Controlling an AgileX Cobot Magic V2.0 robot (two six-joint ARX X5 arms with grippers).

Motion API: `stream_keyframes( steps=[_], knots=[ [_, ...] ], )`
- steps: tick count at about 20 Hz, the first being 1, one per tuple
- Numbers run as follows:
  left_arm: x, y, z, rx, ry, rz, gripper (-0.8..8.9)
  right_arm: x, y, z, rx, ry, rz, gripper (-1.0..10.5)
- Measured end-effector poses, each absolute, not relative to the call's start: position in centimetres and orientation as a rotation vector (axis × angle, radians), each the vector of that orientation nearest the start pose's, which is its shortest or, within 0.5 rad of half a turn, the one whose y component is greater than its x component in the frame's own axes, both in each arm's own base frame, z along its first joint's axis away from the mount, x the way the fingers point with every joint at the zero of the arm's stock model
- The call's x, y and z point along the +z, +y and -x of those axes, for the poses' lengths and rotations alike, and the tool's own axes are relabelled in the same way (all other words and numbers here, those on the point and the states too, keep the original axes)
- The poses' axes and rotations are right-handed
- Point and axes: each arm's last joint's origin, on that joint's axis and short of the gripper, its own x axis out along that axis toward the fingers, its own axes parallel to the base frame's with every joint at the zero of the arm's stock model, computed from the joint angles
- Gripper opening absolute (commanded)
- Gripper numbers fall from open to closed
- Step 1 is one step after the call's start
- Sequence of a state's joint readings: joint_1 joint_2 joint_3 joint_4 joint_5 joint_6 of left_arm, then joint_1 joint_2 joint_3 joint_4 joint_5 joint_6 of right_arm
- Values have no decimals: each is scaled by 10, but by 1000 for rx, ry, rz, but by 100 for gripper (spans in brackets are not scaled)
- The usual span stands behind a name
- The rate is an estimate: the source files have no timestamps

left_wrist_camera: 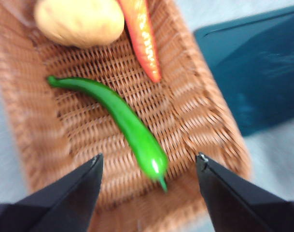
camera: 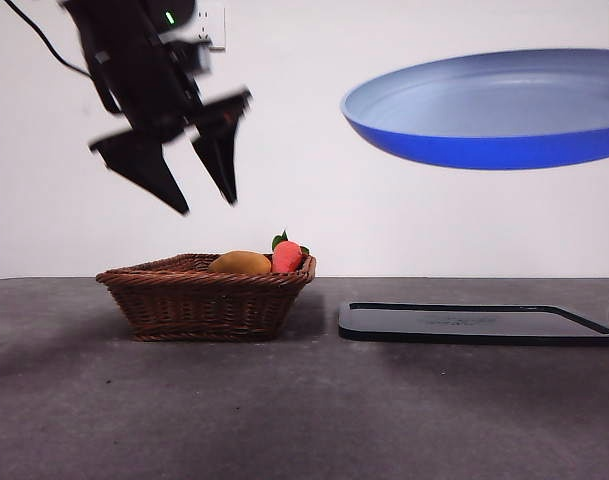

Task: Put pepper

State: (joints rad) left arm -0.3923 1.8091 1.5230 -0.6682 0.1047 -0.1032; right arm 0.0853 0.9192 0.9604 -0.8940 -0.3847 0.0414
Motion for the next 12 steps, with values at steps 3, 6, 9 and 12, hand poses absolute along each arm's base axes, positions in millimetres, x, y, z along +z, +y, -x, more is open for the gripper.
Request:
stream_keyframes(
  steps=[3, 6, 9, 12],
  knots=[
    [250, -162, -381, -371, 1013, -47, 336, 314, 25, -159, 424, 858, -166, 5],
    [227, -167, -394, -338, 1066, -52, 336, 313, 24, -158, 423, 866, -168, 5],
    [204, -172, -399, -326, 1120, -59, 336, 313, 24, -158, 423, 866, -167, 5],
    [194, -176, -400, -311, 1134, -72, 336, 313, 24, -158, 423, 866, -168, 6]
  ],
)
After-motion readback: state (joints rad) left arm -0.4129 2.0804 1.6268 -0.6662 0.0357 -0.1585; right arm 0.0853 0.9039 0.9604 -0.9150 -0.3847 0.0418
